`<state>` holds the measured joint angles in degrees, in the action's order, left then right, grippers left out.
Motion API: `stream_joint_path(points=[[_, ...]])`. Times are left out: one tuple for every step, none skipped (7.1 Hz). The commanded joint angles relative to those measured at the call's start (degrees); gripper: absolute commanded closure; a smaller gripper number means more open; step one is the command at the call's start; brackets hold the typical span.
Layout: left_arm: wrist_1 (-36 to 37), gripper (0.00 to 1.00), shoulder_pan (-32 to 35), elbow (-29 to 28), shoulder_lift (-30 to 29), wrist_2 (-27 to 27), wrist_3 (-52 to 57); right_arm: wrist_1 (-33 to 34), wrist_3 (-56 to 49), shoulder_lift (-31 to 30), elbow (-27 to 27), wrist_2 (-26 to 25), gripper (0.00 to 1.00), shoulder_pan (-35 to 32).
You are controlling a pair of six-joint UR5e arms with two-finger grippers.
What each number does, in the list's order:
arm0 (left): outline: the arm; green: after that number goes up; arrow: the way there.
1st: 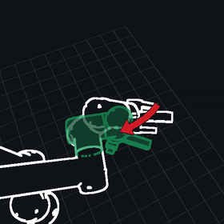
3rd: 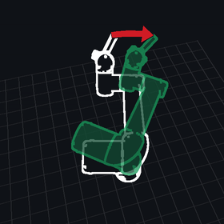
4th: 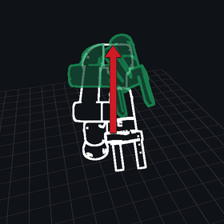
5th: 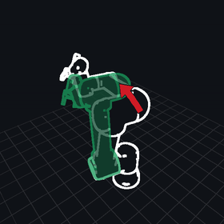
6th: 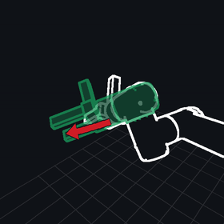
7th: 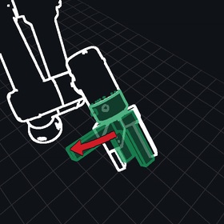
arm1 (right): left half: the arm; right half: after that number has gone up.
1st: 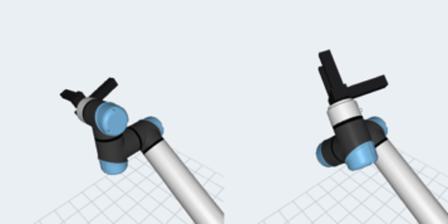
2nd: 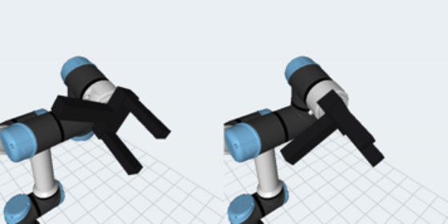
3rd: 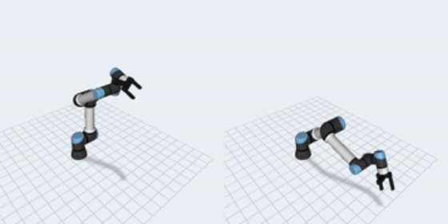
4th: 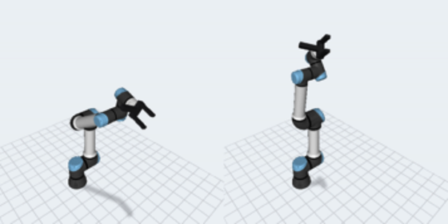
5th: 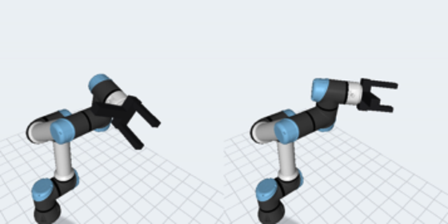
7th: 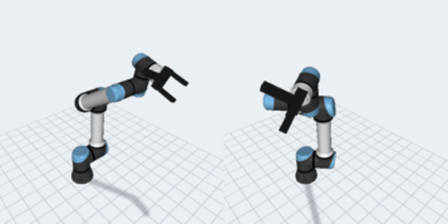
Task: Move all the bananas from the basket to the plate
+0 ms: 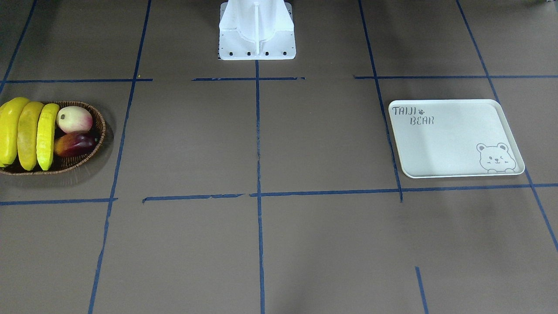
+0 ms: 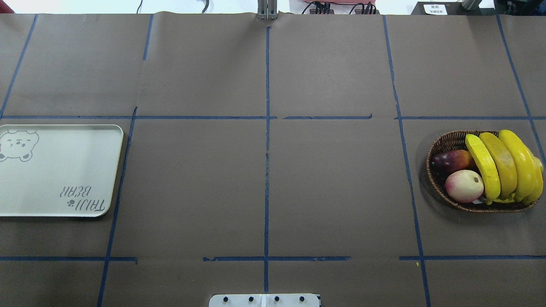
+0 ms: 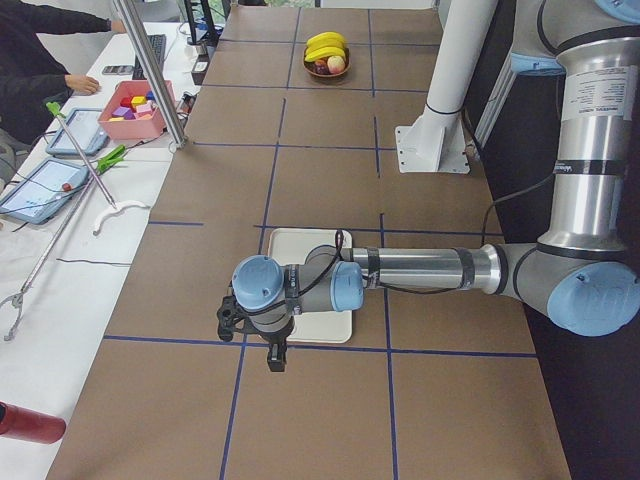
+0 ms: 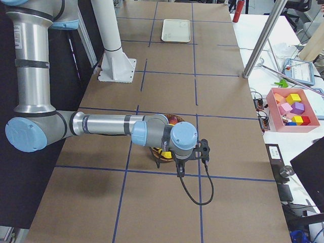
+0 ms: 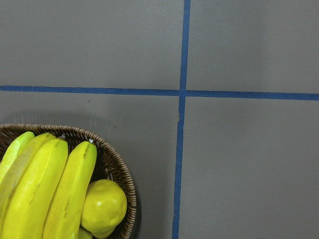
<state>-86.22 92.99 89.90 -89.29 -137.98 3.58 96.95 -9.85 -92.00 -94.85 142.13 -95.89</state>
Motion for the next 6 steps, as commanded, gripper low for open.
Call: stream_joint_path(points=[[0.0,0.0,0.0,0.01,-0.01,0.0,0.03,-0.01,0.01,0.07,-2.43,-0.1,0.0,0.0],[0.0,0.0,0.0,0.27,-0.01,0.0,-0.15,0.08,0.36,0.42,-4.53,-0.1,0.0,0.35],[0.0,0.0,0.0,0.53,-0.01,-0.09,-0.15,0.51,0.71,0.42,-8.47,-0.62,0.0,2.18],[0.0,0.0,0.09,0.62,0.08,-0.09,-0.06,0.52,0.89,0.51,-10.77,-5.94,0.0,3.33],[0.0,0.0,0.09,1.06,0.43,-0.18,0.03,0.34,1.59,0.51,-12.1,-6.34,0.0,5.69],[0.0,0.0,0.18,1.85,0.61,-0.09,0.03,-0.09,7.16,-0.28,-14.03,-6.86,0.0,9.37]])
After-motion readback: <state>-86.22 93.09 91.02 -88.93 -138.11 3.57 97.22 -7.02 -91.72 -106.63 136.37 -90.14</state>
